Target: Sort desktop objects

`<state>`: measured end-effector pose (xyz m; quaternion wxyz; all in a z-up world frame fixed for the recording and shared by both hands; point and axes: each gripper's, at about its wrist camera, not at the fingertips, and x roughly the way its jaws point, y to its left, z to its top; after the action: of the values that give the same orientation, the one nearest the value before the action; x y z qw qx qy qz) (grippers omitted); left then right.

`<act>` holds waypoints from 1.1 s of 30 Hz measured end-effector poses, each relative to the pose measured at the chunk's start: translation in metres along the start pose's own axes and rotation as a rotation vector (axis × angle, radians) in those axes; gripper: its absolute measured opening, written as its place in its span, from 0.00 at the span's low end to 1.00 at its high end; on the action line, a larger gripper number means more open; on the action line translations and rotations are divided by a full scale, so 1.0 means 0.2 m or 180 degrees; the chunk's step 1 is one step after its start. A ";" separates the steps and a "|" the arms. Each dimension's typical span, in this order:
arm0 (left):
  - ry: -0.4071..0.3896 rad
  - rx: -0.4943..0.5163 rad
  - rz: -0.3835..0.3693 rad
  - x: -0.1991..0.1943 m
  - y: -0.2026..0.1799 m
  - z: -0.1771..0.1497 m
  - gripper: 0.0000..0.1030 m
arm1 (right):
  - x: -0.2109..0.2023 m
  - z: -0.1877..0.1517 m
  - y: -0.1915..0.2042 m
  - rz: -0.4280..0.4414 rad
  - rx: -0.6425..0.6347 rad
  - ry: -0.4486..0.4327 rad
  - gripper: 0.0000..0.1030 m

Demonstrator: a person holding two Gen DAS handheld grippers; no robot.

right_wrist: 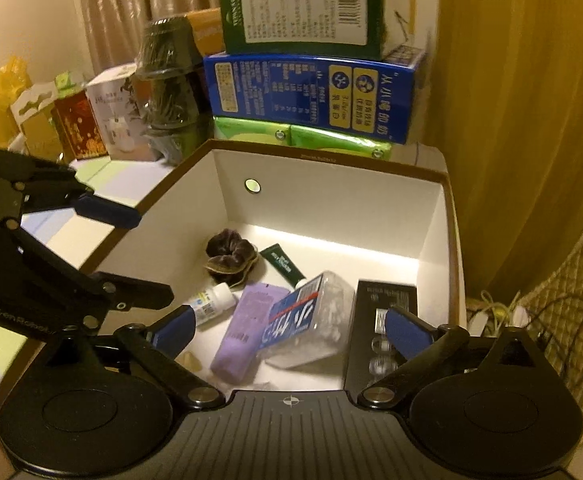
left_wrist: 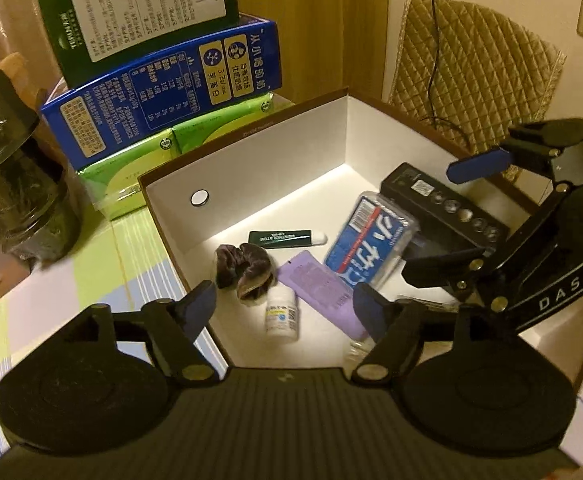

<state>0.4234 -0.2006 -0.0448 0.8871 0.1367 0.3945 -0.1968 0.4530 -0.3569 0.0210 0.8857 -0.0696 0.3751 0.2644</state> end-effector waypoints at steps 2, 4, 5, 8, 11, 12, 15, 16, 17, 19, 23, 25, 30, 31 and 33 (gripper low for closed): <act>-0.0014 -0.0033 0.0035 -0.04 -0.02 -0.01 0.80 | -0.05 -0.01 0.01 0.0020 0.0075 -0.0021 0.98; -0.0023 -0.0071 0.0061 -0.08 -0.03 -0.03 0.82 | -0.10 -0.02 0.02 0.0009 0.0134 -0.0052 0.98; -0.0022 -0.0099 0.0073 -0.10 -0.04 -0.05 0.82 | -0.12 -0.03 0.02 -0.0001 0.0160 -0.0063 0.98; -0.0013 -0.0210 0.0136 -0.18 -0.06 -0.09 0.84 | -0.20 -0.06 0.04 -0.0043 0.0258 -0.0138 0.98; -0.0011 -0.0305 0.0200 -0.25 -0.08 -0.12 0.86 | -0.29 -0.09 0.05 -0.0101 0.0371 -0.0200 0.98; -0.0025 -0.0343 0.0224 -0.28 -0.09 -0.14 0.87 | -0.31 -0.10 0.06 -0.0111 0.0398 -0.0220 0.98; -0.0088 -0.0459 0.0349 -0.37 -0.10 -0.18 0.94 | -0.39 -0.14 0.08 -0.0152 0.0445 -0.0271 0.98; -0.0120 -0.0489 0.0387 -0.40 -0.11 -0.20 0.94 | -0.41 -0.15 0.09 -0.0168 0.0447 -0.0279 0.98; -0.0147 -0.0518 0.0420 -0.43 -0.12 -0.21 0.95 | -0.44 -0.16 0.10 -0.0182 0.0447 -0.0284 0.98; -0.0172 -0.0565 0.0495 -0.49 -0.13 -0.24 0.97 | -0.48 -0.19 0.12 -0.0222 0.0430 -0.0288 0.98; -0.0225 -0.0618 0.0577 -0.58 -0.17 -0.29 0.97 | -0.57 -0.26 0.17 -0.0258 0.0396 -0.0310 0.98; -0.0231 -0.0665 0.0591 -0.62 -0.18 -0.32 0.98 | -0.61 -0.29 0.19 -0.0265 0.0432 -0.0314 0.98; -0.0284 -0.0704 0.0611 -0.72 -0.22 -0.38 0.99 | -0.69 -0.36 0.25 -0.0270 0.0514 -0.0318 0.98; -0.0290 -0.0702 0.0615 -0.74 -0.23 -0.39 0.99 | -0.70 -0.37 0.26 -0.0278 0.0525 -0.0313 0.98; -0.0305 -0.0689 0.0654 -0.77 -0.24 -0.42 0.99 | -0.72 -0.39 0.29 -0.0310 0.0551 -0.0324 0.98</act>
<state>0.2525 -0.1721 0.0129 0.9300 0.0705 0.3545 -0.0676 0.2897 -0.3930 0.0708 0.9182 0.0025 0.3472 0.1909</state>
